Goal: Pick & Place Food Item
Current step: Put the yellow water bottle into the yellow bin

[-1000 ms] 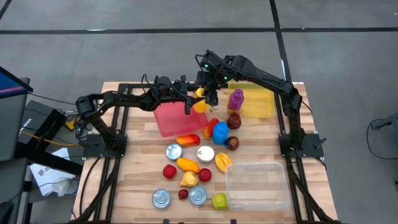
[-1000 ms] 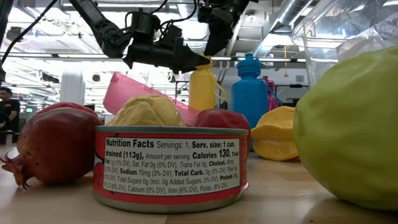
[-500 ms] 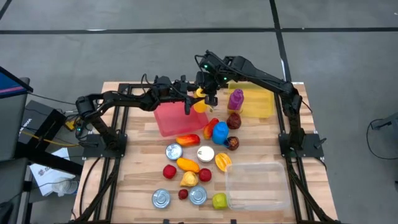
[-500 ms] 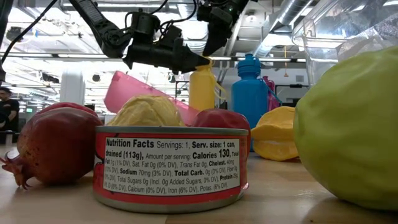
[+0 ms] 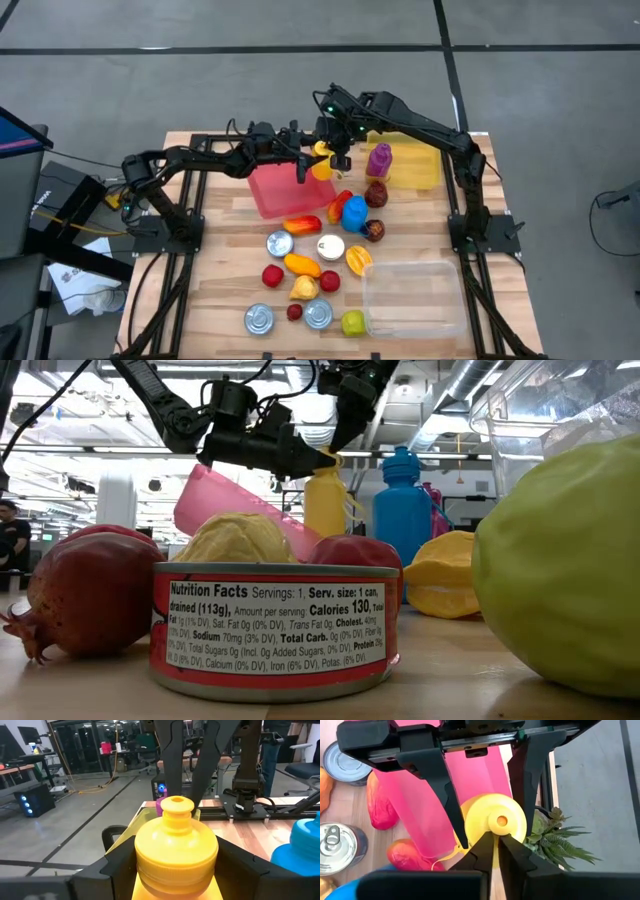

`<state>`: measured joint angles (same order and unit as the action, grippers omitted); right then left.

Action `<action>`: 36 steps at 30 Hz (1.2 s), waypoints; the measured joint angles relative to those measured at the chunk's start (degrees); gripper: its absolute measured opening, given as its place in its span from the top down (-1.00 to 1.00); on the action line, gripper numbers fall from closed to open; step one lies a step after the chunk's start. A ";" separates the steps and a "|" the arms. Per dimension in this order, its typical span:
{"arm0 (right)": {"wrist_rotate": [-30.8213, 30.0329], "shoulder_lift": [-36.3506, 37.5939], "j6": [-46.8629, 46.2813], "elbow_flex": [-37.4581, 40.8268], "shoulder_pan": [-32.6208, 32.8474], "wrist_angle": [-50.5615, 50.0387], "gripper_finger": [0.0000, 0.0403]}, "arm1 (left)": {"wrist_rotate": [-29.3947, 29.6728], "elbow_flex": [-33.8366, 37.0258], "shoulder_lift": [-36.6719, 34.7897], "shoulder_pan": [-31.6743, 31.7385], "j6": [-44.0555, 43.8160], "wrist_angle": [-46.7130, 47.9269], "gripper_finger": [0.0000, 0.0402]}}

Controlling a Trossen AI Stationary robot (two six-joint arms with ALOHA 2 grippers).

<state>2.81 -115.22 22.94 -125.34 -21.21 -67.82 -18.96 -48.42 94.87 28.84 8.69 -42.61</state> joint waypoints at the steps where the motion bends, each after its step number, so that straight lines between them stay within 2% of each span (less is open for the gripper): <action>1: 0.00 0.00 -0.01 0.00 0.00 0.01 0.82 | 0.00 0.00 0.00 0.00 0.00 0.00 -0.04; 11: -0.06 -0.15 -0.25 -0.75 0.36 -0.99 0.14 | -1.10 -0.09 0.00 -0.35 0.10 -0.42 -0.04; 14: -0.97 -0.17 -0.25 -2.24 0.45 -1.79 0.02 | -1.11 -0.11 0.00 -0.67 0.09 -0.64 -0.04; 18: -1.14 -0.17 -0.51 -5.47 0.86 -4.05 0.00 | -1.07 -0.11 0.00 -1.12 0.11 -1.27 -0.04; 23: -1.23 -0.05 -1.12 -8.35 1.67 -6.73 0.10 | -1.05 -1.02 0.00 -1.22 0.11 -1.16 -0.04; 27: -1.27 -0.04 -1.58 -8.69 2.57 -9.04 0.15 | -1.01 -2.11 0.01 -1.54 0.11 0.72 -0.04; 36: -1.36 -0.04 -2.11 -8.45 2.92 -9.37 0.12 | -0.46 -2.60 0.02 -3.45 1.39 1.40 -0.04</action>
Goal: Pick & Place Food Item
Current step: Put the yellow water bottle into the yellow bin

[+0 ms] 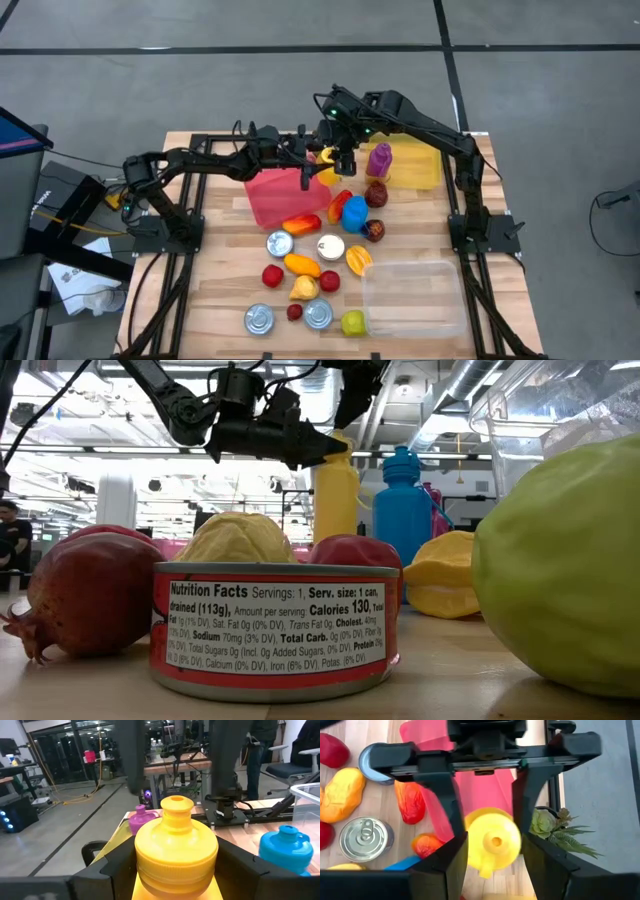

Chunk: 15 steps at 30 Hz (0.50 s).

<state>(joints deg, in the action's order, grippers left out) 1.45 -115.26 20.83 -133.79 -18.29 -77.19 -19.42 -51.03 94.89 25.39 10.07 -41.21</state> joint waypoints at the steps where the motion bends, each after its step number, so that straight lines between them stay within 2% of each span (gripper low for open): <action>1: 0.00 0.00 -0.14 0.01 -0.05 0.00 0.12 | 0.13 0.00 0.00 -0.06 0.00 0.00 -0.04; 15: 0.13 -0.39 -0.34 0.08 0.32 -0.40 0.15 | 1.42 0.00 0.00 -0.27 0.17 -0.09 -0.04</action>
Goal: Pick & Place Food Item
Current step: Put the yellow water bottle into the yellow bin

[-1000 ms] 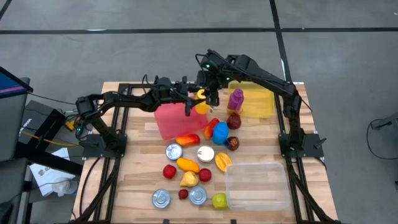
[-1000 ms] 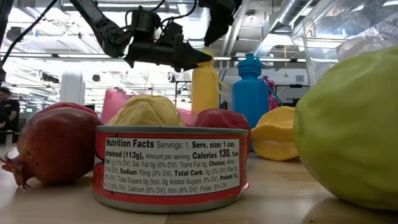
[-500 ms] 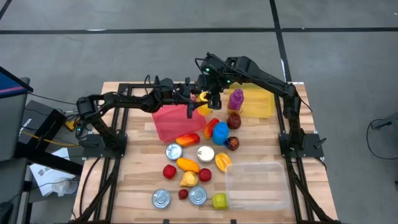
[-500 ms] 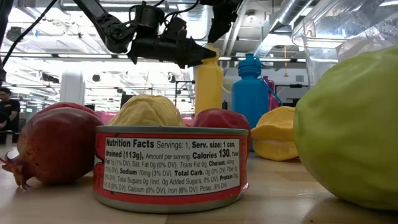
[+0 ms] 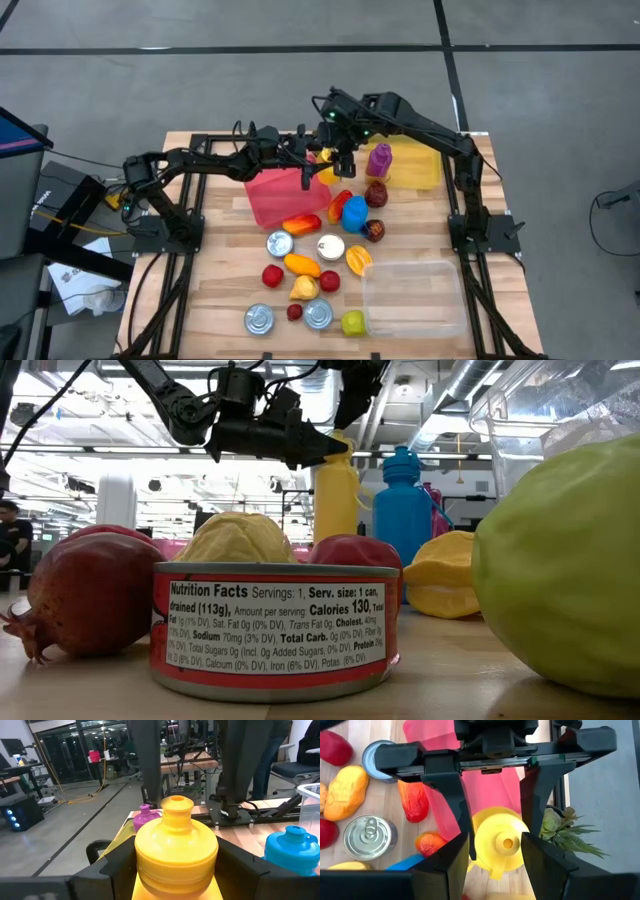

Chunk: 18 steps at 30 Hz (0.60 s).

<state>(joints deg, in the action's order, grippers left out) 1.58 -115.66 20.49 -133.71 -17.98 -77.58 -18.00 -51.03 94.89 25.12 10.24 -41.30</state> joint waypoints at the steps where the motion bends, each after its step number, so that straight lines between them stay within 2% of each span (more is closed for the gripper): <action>1: 0.00 0.00 0.00 0.00 0.00 0.03 0.15 | 0.00 0.00 0.00 0.00 0.01 -0.02 -0.04; 18: 0.05 0.00 -0.51 0.00 -0.02 -0.02 0.19 | -0.02 -0.04 0.00 0.00 0.00 -0.11 -0.04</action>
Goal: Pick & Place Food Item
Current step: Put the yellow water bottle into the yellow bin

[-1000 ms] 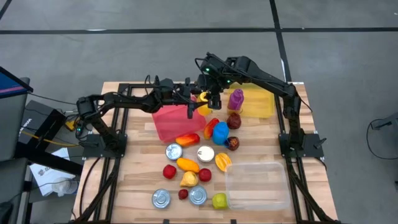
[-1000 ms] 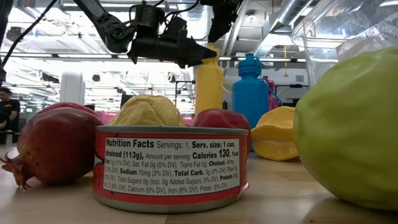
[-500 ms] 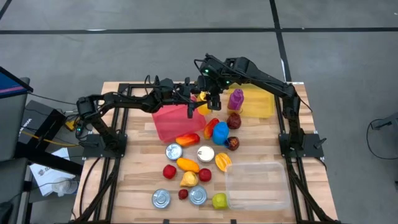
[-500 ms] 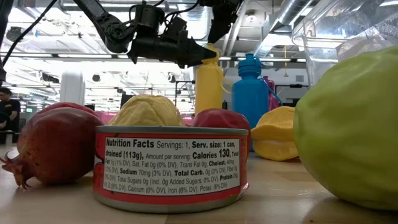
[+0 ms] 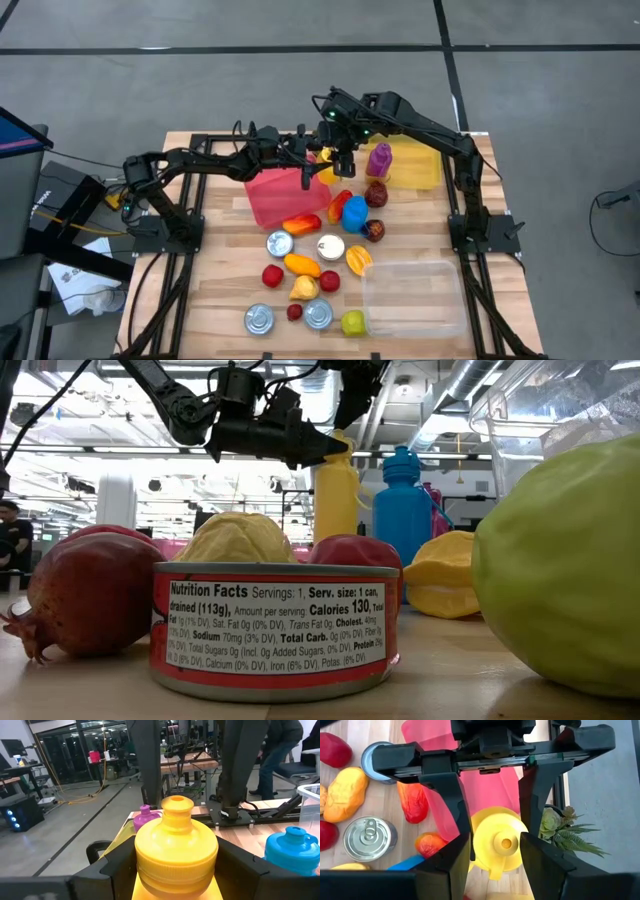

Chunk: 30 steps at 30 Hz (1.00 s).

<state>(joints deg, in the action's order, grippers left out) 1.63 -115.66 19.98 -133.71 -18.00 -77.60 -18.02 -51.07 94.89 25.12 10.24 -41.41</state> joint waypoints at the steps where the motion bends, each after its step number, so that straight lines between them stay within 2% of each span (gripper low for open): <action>1: 0.00 -0.03 0.00 0.00 0.00 0.00 0.19 | 0.00 0.00 0.00 0.00 0.01 -0.04 -0.04; 8: -0.56 -3.47 -0.04 -0.28 0.29 -0.12 0.19 | 0.27 0.00 0.09 -0.01 -0.25 0.27 -0.04; 30: -1.77 -1.79 -0.52 0.02 0.42 -2.29 0.19 | 0.00 0.00 0.05 -0.09 0.26 -0.02 -0.04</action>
<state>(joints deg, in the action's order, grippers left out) -0.14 -117.45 19.46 -133.69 -17.58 -79.89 -18.02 -51.07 94.94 25.04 10.50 -41.43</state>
